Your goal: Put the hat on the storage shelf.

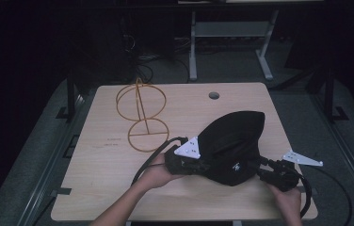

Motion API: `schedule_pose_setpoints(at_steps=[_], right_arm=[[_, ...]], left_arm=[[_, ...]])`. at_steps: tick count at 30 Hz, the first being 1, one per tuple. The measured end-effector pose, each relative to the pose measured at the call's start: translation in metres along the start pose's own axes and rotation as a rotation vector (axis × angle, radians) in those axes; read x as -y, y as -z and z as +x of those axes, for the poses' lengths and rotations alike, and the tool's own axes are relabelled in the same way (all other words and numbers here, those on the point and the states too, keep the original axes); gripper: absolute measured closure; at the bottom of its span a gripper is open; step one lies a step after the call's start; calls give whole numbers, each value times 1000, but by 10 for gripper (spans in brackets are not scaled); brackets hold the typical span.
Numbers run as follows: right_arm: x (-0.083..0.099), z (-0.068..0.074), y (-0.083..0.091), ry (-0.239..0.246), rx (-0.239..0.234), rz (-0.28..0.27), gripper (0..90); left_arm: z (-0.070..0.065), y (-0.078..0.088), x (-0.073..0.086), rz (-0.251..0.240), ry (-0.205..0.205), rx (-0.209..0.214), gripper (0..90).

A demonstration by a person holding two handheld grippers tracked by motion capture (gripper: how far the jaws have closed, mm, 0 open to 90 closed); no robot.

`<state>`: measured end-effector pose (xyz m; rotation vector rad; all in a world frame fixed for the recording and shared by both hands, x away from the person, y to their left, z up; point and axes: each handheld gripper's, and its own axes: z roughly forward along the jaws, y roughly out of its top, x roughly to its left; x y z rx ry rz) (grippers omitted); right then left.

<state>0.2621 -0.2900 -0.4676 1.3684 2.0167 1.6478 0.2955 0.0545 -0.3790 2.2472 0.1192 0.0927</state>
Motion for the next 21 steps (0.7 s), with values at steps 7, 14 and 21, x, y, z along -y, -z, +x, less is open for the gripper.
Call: schedule_pose_setpoints(at_steps=[7, 14, 21], right_arm=[[2, 3, -1, 36, -5, -37, 751], [0, 9, 0, 52, -24, -71, 856], [-12, 21, 11, 106, -36, -112, 869]], left_arm=[[-1, 3, 5, 1, 4, -1, 855], [-2, 7, 9, 21, 0, -14, 853], [-2, 12, 13, 41, 10, -39, 762]])
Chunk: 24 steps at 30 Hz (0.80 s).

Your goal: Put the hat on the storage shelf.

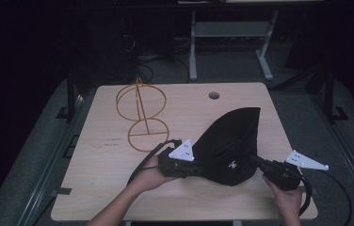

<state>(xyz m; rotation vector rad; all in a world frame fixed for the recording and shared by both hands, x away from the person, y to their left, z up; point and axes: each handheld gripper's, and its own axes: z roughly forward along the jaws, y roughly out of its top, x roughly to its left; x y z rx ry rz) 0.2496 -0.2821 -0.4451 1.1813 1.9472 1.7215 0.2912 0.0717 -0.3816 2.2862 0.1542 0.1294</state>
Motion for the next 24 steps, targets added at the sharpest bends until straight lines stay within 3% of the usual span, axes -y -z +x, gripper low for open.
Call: schedule_pose_setpoints(at_steps=[15, 24], right_arm=[[-35, 21, 11, 112, -7, 10, 882], [-69, 31, 15, 180, -2, 17, 882]], left_arm=[[0, 19, 10, -7, 31, -46, 628], [0, 34, 26, -31, 91, -81, 496]])
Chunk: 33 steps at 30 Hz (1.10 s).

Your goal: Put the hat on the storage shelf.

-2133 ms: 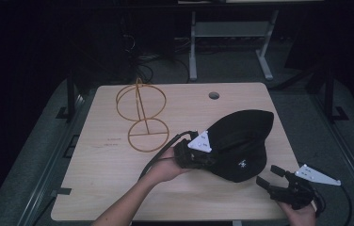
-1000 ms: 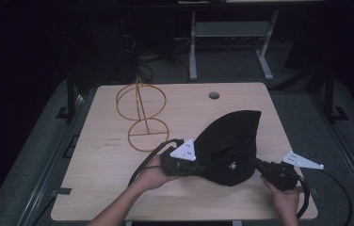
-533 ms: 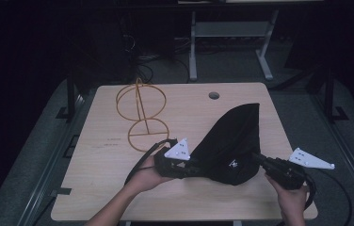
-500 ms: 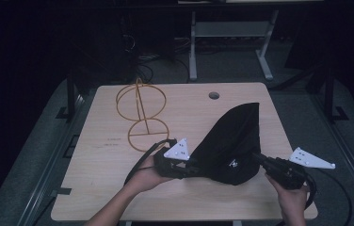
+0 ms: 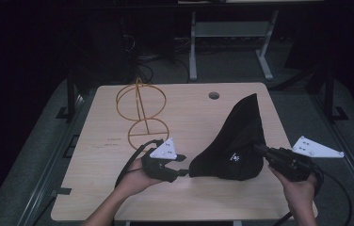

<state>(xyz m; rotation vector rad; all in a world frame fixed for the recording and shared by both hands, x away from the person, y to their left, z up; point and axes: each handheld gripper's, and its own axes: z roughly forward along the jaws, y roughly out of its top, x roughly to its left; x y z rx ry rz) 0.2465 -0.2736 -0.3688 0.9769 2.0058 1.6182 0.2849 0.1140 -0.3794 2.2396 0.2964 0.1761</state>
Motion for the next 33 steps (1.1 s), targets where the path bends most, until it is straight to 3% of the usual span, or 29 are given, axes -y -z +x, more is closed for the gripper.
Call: schedule_pose_setpoints(at_steps=[8, 13, 19, 23, 33], right_arm=[[-31, 1, 1, 63, 1, 6, 882], [-44, 1, 1, 65, 3, 3, 882], [-61, 3, -3, 73, -3, 3, 881], [-76, 6, -6, 85, -14, 5, 881], [-104, 13, -18, 116, -35, 8, 881]], left_arm=[[2, 10, 20, -28, 33, -38, 434], [2, 16, 34, -41, 44, -59, 420], [4, 18, 51, -84, 91, -69, 401], [6, 20, 58, -76, 117, -68, 377], [4, 20, 68, -102, 89, -88, 366]])
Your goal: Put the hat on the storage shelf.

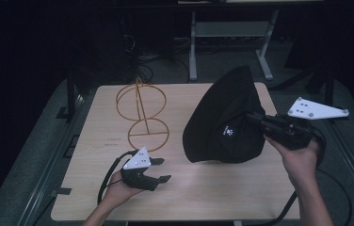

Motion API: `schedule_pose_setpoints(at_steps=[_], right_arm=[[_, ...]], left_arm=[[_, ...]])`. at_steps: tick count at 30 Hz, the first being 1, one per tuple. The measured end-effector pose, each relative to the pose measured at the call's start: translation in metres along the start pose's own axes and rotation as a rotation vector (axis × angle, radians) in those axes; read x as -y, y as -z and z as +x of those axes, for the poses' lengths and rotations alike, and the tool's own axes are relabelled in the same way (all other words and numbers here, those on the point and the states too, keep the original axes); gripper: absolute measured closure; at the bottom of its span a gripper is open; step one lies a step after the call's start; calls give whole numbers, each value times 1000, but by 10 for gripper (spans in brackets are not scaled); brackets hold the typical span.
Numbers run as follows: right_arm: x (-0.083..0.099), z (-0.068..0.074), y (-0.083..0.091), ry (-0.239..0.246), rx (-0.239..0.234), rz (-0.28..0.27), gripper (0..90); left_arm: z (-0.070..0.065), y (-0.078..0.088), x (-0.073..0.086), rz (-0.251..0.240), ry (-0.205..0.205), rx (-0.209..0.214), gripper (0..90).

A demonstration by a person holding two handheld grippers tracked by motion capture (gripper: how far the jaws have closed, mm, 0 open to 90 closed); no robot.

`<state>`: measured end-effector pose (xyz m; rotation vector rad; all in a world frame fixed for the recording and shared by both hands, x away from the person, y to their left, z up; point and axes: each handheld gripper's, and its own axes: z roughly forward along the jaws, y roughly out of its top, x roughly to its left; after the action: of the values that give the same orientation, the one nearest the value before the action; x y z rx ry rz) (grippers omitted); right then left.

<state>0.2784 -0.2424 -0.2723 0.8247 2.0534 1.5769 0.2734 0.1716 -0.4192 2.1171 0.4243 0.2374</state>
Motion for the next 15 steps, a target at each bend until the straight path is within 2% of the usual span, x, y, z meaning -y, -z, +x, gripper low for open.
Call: schedule_pose_setpoints(at_steps=[5, 12, 15], right_arm=[[-14, -2, -9, 2, -14, -2, 881], [-31, -3, -25, -10, -44, -4, 881], [-35, -3, -29, -6, -48, -3, 881]], left_arm=[[0, -2, 3, 19, -7, 5, 356], [0, -3, 5, 22, 7, 17, 336], [-2, -4, 5, 27, -6, 23, 336]])
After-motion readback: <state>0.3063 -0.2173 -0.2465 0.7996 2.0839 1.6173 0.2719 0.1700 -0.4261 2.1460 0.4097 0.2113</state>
